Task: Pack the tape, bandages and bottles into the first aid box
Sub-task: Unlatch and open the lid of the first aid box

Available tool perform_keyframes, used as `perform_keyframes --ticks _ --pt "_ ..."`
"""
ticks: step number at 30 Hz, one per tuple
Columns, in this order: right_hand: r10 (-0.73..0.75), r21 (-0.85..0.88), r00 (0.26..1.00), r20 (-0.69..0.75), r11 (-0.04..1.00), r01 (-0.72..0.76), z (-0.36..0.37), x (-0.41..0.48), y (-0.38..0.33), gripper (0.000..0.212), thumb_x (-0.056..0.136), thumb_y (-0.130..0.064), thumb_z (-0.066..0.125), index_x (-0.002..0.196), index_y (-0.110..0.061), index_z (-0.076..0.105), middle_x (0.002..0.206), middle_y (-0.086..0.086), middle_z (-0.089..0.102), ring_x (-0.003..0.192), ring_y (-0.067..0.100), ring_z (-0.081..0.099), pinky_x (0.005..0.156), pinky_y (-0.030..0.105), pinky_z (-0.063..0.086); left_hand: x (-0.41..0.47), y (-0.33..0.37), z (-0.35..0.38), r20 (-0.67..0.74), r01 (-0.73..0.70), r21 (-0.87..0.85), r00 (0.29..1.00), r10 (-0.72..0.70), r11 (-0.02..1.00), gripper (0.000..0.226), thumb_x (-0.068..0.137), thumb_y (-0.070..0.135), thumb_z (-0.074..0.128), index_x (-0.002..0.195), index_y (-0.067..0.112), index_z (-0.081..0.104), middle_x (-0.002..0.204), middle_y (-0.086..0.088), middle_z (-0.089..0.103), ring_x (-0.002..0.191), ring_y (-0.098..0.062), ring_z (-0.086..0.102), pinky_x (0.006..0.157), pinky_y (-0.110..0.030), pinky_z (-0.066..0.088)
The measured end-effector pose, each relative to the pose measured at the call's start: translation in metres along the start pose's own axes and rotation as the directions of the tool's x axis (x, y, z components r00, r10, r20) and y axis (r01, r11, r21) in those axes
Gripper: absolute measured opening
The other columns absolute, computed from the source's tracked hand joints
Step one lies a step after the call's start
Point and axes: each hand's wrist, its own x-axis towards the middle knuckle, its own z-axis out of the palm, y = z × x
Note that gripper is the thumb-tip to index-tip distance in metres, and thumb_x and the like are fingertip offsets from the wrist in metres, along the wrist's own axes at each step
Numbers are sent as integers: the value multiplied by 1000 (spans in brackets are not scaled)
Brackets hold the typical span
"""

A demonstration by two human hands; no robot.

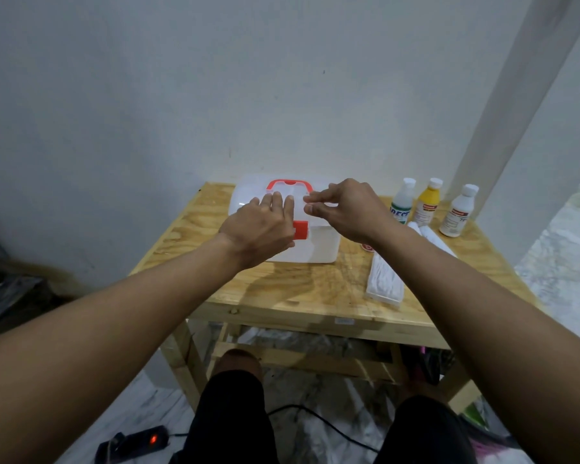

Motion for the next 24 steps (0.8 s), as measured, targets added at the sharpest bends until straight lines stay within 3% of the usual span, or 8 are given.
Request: perform_keyframes --ticks 4,8,11,15,19,24 --pt "5 -15 1000 4 1000 -5 2 0 0 33 97 -39 63 124 -25 73 134 -2 67 134 19 52 102 30 40 3 -1 2 14 -37 -22 999 37 999 73 93 46 59 129 -18 52 110 -38 64 97 -47 68 72 -47 59" --pt "-7 -47 1000 2 999 7 4 0 0 33 98 -39 61 126 -24 72 135 -4 66 135 19 51 101 30 40 6 -1 3 26 -54 -33 998 55 998 64 97 34 32 124 -20 54 99 -39 64 86 -47 68 64 -47 60" --pt "-8 -70 1000 -2 998 8 6 2 2 34 98 -40 61 126 -24 72 134 -4 66 133 19 53 99 29 41 9 1 5 -2 -65 -28 998 65 997 59 95 25 27 116 -21 58 89 -37 64 74 -45 66 56 -46 58" --pt "11 -71 1000 0 997 -11 7 5 3 34 96 -43 62 125 -27 73 133 -5 67 132 19 54 98 31 43 12 1 11 -31 -67 -9 997 67 998 50 90 22 37 106 -18 62 81 -34 64 66 -40 65 52 -42 55" --pt "5 -90 1000 -6 996 -6 8 7 5 35 96 -44 61 124 -27 73 132 -4 68 130 21 56 97 33 45 14 2 11 -61 -57 11 996 57 998 48 82 25 61 101 -19 65 75 -33 62 61 -39 63 47 -40 53" --pt "-6 -117 1000 -3 993 6 8 9 5 35 96 -45 61 125 -28 73 132 -5 67 130 21 56 97 33 46 16 3 6 -45 -47 7 998 47 999 47 79 24 67 98 -20 66 72 -31 61 60 -38 62 47 -39 53"
